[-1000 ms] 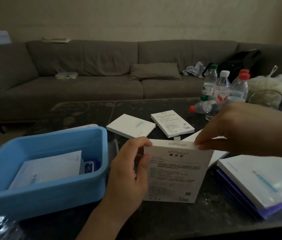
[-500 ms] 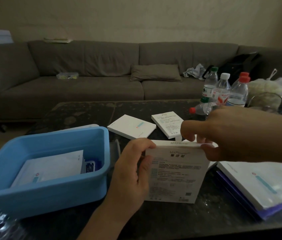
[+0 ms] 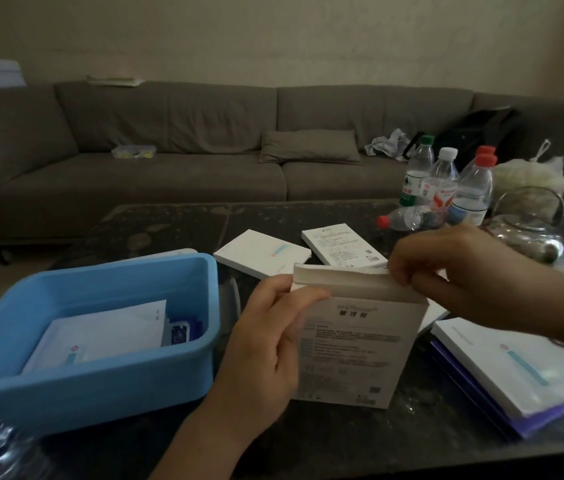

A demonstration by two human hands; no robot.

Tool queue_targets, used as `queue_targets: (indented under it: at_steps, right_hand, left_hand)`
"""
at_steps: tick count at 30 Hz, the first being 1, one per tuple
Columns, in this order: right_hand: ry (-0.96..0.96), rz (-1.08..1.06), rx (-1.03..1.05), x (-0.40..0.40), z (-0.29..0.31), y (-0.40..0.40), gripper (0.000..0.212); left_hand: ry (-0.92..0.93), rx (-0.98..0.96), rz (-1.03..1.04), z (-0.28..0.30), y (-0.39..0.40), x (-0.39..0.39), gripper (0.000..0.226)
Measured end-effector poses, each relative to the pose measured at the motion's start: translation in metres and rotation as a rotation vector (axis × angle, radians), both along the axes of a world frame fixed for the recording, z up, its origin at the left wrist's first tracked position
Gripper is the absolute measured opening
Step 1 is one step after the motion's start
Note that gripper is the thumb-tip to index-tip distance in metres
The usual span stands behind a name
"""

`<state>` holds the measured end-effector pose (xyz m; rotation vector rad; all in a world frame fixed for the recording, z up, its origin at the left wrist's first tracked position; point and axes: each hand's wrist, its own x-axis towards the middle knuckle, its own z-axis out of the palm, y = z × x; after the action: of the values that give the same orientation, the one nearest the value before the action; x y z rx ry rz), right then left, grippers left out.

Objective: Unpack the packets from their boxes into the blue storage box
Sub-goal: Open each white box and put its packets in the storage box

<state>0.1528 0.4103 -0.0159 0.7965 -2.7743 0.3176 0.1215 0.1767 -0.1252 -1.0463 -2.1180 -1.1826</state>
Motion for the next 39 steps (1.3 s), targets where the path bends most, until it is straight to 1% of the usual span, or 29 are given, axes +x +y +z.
queue_targets:
  at_steps: [3, 5, 8, 9, 11, 14, 17, 19, 20, 23, 25, 26, 27, 28, 29, 30, 32, 33, 34, 35, 37, 39]
  right_hand:
    - [-0.018, -0.041, -0.263, 0.006, -0.010, -0.001, 0.018]
    - [-0.084, -0.063, -0.367, 0.010, -0.013, -0.003, 0.019]
    - [-0.139, -0.171, -0.330, 0.016, -0.014, -0.008, 0.040]
    - [-0.162, -0.218, -0.307, 0.018, -0.014, -0.011, 0.043]
    - [-0.224, -0.278, -0.287, 0.023, -0.013, -0.015, 0.040]
    - [-0.306, -0.290, -0.248, 0.033, -0.008, -0.015, 0.035]
    - [-0.393, -0.318, -0.297, 0.049, -0.005, -0.013, 0.040]
    - [-0.413, -0.346, -0.418, 0.060, -0.011, -0.013, 0.043]
    - [-0.403, -0.361, -0.516, 0.065, -0.016, -0.013, 0.045]
    - [-0.371, -0.408, -0.922, 0.082, -0.040, -0.018, 0.049]
    - [-0.366, -0.418, -1.162, 0.088, -0.055, -0.024, 0.062]
    - [-0.356, -0.437, -1.248, 0.089, -0.061, -0.026, 0.069]
    - [-0.338, -0.467, -1.306, 0.090, -0.065, -0.030, 0.072]
    - [-0.308, -0.493, -1.350, 0.090, -0.069, -0.035, 0.070]
    - [-0.264, -0.510, -1.368, 0.089, -0.073, -0.042, 0.065]
    - [-0.186, -0.528, -1.331, 0.089, -0.078, -0.051, 0.058]
    - [0.074, -0.548, -1.122, 0.087, -0.093, -0.072, 0.045]
    - [0.190, -0.532, -1.042, 0.085, -0.099, -0.080, 0.043]
    - [0.265, -0.503, -1.007, 0.084, -0.104, -0.088, 0.043]
    - [0.306, -0.481, -0.995, 0.082, -0.111, -0.092, 0.046]
    - [0.320, -0.463, -0.952, 0.078, -0.120, -0.101, 0.058]
    - [0.298, -0.438, -0.848, 0.075, -0.132, -0.108, 0.072]
  left_hand:
    - [-0.175, -0.002, -0.095, 0.013, -0.004, 0.006, 0.032]
    - [-0.268, 0.041, -0.130, 0.020, -0.006, 0.011, 0.023]
    - [-0.258, 0.096, -0.072, 0.029, -0.006, 0.018, 0.014]
    - [-0.265, 0.097, -0.046, 0.033, -0.006, 0.021, 0.013]
    - [-0.309, 0.079, 0.003, 0.040, -0.007, 0.028, 0.014]
    - [-0.387, -0.009, 0.056, 0.048, -0.010, 0.036, 0.013]
    - [-0.417, -0.113, 0.115, 0.056, -0.016, 0.044, 0.017]
    - [-0.460, -0.149, 0.133, 0.059, -0.019, 0.048, 0.012]
    - [-0.474, -0.159, 0.137, 0.060, -0.021, 0.049, 0.012]
    - [-0.519, -0.175, 0.079, 0.061, -0.028, 0.049, 0.018]
    - [-0.543, -0.180, 0.003, 0.059, -0.032, 0.043, 0.025]
    - [-0.531, -0.178, -0.026, 0.056, -0.031, 0.038, 0.028]
    - [-0.506, -0.157, -0.047, 0.051, -0.029, 0.033, 0.029]
    - [-0.474, -0.118, -0.049, 0.046, -0.025, 0.030, 0.029]
    - [-0.431, -0.073, -0.019, 0.039, -0.020, 0.028, 0.028]
    - [-0.360, -0.040, 0.057, 0.030, -0.015, 0.027, 0.025]
    - [-0.215, -0.031, 0.264, 0.014, -0.005, 0.029, 0.023]
    - [-0.185, -0.041, 0.316, 0.007, -0.002, 0.032, 0.022]
    - [-0.197, -0.049, 0.338, 0.002, 0.000, 0.036, 0.019]
    - [-0.292, -0.035, 0.316, -0.001, 0.001, 0.041, 0.016]
    - [-0.608, 0.005, 0.245, -0.007, -0.002, 0.045, 0.009]
    - [-0.739, 0.022, 0.209, -0.017, -0.008, 0.042, 0.005]
